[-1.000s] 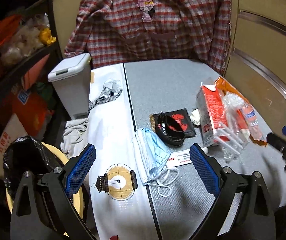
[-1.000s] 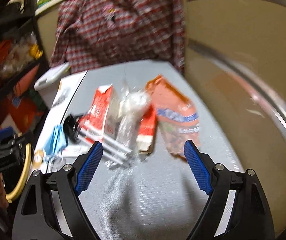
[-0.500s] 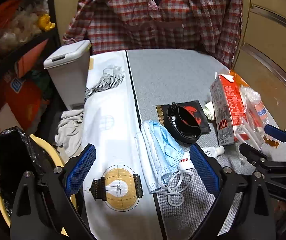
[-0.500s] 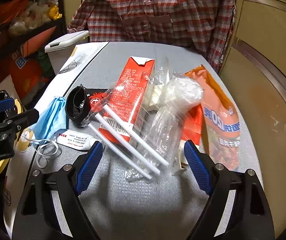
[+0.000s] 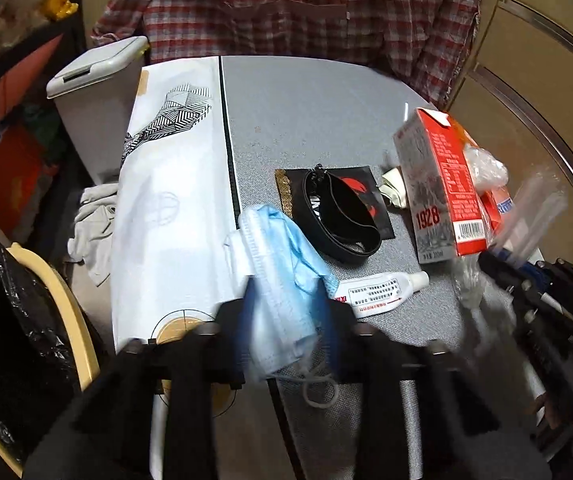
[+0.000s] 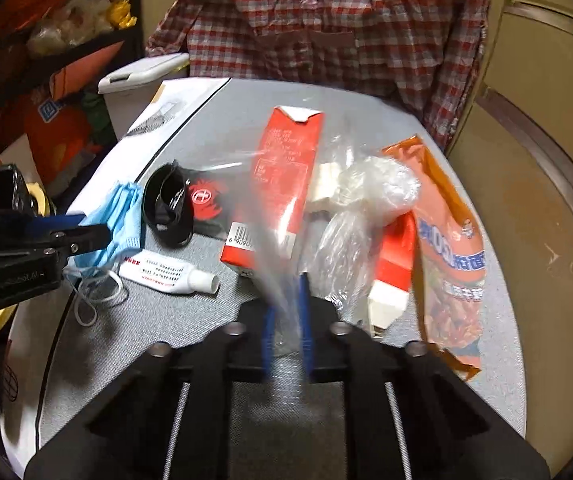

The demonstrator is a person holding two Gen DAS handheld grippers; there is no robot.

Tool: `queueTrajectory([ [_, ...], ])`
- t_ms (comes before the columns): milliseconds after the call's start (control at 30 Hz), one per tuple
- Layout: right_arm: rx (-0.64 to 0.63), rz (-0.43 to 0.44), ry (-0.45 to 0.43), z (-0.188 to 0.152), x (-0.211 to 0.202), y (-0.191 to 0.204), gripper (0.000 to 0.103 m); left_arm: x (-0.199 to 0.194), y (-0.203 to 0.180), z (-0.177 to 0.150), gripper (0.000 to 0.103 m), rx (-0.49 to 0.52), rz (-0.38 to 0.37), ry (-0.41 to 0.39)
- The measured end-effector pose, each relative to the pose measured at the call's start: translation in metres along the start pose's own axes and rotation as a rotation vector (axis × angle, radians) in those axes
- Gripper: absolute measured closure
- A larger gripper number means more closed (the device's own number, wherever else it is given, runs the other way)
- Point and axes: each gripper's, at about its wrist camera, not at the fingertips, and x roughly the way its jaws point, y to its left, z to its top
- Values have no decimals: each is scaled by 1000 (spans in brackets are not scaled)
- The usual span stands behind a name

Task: Collect trash
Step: 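Grasp the blue face mask with the left tool while the right tool grasps clear plastic straws, then carry the mask and straws over the bin and open both tools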

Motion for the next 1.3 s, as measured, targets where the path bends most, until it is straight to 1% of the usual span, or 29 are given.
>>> queueTrajectory([
  [67,20,-5,-18,1,-6,-4,98,-5,2,-1,96,-1,-3,-14],
  [167,45,-3,-32,2,-12,-8,98,-14,5,0,99,-10,-12,-48],
  [400,73,9,-62,3,-28,-14,98,-37,-3,1,100,33,5,-127],
  [667,109,34,-97,5,-51,-13,98,-66,1,0,100,27,26,-190],
  [833,124,90,-111,5,-67,-5,98,-89,7,-6,100,24,58,-228],
  [967,143,169,-123,6,-82,5,98,-108,17,-11,100,20,86,-245],
  [1167,134,250,-149,9,-101,29,98,-144,34,-20,100,10,136,-294],
  [1300,109,291,-174,9,-117,50,98,-166,47,-29,100,-15,165,-319],
])
